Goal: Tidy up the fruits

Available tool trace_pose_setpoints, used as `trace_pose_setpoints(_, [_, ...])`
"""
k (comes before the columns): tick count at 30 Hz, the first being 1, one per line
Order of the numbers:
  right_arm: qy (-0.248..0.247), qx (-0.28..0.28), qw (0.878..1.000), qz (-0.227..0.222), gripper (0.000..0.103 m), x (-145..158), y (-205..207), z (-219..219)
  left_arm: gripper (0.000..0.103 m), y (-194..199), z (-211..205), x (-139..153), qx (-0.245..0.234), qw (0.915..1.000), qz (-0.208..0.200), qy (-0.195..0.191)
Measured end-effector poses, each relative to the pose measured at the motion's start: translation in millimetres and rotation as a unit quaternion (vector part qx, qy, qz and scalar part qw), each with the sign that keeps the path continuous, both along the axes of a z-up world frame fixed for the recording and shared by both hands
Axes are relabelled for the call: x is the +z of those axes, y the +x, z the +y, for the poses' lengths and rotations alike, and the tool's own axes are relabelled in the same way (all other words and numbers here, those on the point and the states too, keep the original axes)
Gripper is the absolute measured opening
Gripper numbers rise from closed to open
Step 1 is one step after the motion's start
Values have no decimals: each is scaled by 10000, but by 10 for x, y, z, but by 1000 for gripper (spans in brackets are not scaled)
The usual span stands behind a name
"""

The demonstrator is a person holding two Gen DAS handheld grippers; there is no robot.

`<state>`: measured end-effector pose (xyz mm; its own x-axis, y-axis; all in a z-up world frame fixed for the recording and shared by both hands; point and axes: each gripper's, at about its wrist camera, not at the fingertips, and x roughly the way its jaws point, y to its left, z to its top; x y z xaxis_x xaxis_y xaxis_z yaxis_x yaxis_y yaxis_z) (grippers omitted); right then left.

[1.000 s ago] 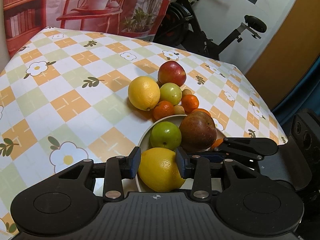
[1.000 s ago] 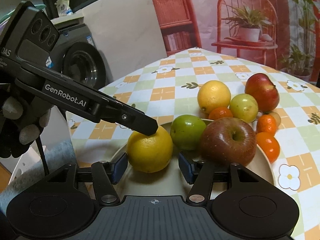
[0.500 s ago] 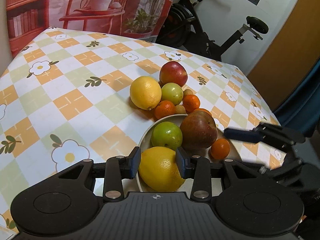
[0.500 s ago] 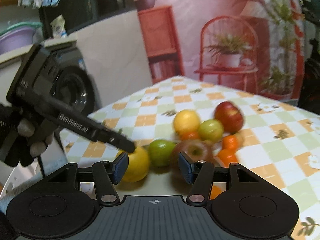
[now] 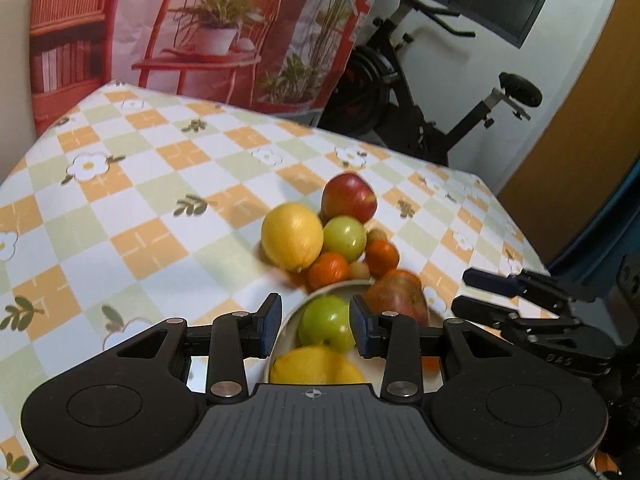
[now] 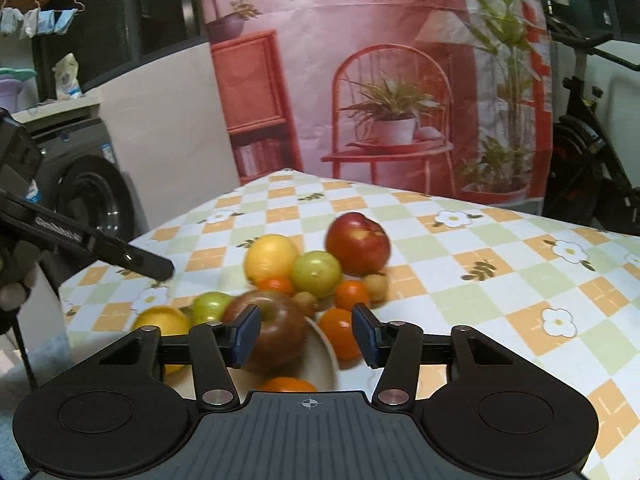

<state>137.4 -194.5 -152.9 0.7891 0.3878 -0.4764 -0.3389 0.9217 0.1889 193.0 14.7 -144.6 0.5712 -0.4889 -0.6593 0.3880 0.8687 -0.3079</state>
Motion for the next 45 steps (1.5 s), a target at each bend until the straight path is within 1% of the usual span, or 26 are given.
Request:
trace_pose_setpoints(4, [24, -78, 10000, -21, 41, -54, 71, -82, 39, 21, -104, 78, 95, 9997, -235, -16])
trace_pose_setpoints(10, [65, -137, 9998, -141, 41, -76, 214, -179, 39, 123, -198, 243, 427, 9977, -517, -101])
trace_pose_setpoints(13, [150, -245, 9994, -206, 41, -115, 298, -230, 39, 161, -267, 297, 499, 9969, -603, -46])
trace_pose_setpoints(15, [197, -329, 9991, -190, 40, -172, 343, -265, 39, 188, -326, 306, 509, 9969, -594, -3])
trace_pose_setpoints(16, [204, -359, 9990, -146, 37, -211, 379, -281, 39, 198, -353, 302, 508, 9970, -582, 23])
trace_pose_setpoints(20, [227, -360, 9991, -43, 37, -300, 465, -312, 39, 254, -463, 260, 498, 9972, -536, 162])
trace_pose_setpoints(27, [220, -113, 9995, 198, 37, -414, 605, -222, 38, 331, -556, 148, 487, 9979, -386, 178])
trace_pose_setpoints(32, [326, -34, 9992, 228, 37, -439, 632, -198, 38, 350, -552, 107, 541, 9979, -295, 175])
trace_pose_setpoints(36, [450, 17, 9986, 286, 38, -460, 624, -222, 38, 329, -512, 109, 677, 9971, -326, 122])
trace_pose_setpoints(40, [551, 156, 9973, 455, 38, -494, 630, -214, 38, 262, -449, 82, 877, 9956, -319, 1])
trace_pose_setpoints(45, [647, 104, 9965, 516, 39, -515, 635, -235, 38, 177, -461, 77, 921, 9944, -476, 193])
